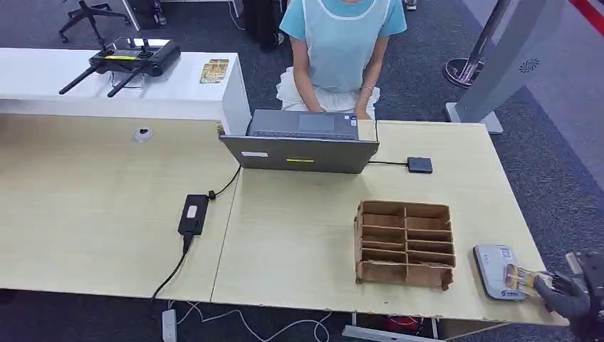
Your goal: Pass the card to the sensor for recognition and then transmit it.
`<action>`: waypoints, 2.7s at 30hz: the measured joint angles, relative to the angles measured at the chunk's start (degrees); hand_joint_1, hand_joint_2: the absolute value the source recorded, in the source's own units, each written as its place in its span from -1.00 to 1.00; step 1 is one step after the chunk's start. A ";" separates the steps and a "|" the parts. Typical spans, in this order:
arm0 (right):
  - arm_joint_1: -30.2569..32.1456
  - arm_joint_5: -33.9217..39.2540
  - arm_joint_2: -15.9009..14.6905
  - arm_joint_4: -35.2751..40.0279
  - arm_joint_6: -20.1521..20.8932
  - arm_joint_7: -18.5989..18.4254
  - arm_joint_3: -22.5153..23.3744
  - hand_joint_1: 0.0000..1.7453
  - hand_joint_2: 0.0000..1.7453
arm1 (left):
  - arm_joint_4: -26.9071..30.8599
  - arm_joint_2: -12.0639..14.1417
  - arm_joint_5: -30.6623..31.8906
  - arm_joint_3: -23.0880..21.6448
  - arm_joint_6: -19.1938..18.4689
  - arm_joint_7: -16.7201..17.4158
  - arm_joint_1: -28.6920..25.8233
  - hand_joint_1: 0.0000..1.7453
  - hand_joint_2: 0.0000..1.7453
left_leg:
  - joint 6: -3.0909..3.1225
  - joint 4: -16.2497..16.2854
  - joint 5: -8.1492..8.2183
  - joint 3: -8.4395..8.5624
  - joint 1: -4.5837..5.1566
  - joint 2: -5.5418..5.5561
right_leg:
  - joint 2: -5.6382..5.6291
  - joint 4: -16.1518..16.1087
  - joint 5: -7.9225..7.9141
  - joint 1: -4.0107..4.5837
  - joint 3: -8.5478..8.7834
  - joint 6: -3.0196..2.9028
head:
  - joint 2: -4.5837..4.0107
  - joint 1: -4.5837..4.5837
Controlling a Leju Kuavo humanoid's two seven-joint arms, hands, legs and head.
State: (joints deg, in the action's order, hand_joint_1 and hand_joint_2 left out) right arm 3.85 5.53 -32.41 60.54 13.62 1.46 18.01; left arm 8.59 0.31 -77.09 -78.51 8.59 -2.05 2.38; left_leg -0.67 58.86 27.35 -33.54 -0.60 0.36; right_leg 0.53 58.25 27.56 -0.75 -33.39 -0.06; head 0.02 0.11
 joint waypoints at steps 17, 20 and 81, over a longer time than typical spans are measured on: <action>-0.18 -0.28 0.07 1.73 -0.89 -0.09 -0.09 1.00 1.00 | 0.02 0.00 -0.28 0.26 0.00 0.00 0.00 -1.00 -1.00 | 0.00 0.00 0.00 0.00 0.00 0.00 | 0.00 0.00 0.00 0.00 0.00 0.00 | 0.00 0.00; -0.48 0.15 -0.02 3.46 -0.83 0.20 0.22 1.00 1.00 | 0.02 0.00 -0.42 0.44 0.00 0.00 0.01 -1.00 -1.00 | 0.00 0.00 0.00 -0.01 0.00 -0.01 | -0.02 0.01 0.00 0.00 0.00 0.00 | 0.00 0.02; -70.37 -65.00 14.87 -11.78 -16.26 -4.59 -56.13 1.00 1.00 | 0.02 -1.90 5.86 -3.35 -2.45 4.57 3.78 -1.00 -1.00 | -0.18 0.00 -0.25 -0.13 -0.01 -0.18 | -0.25 0.28 -0.19 0.01 -0.30 -0.16 | -0.02 0.00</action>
State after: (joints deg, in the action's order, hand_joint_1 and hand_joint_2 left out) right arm -66.51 -59.47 -17.55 48.76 -2.65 -3.12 -38.12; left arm 8.61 -1.60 -71.23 -81.86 6.14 2.51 6.16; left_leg -0.84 58.86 27.10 -33.66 -0.60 0.18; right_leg 0.28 58.53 27.37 -0.74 -33.69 -0.23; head 0.00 0.11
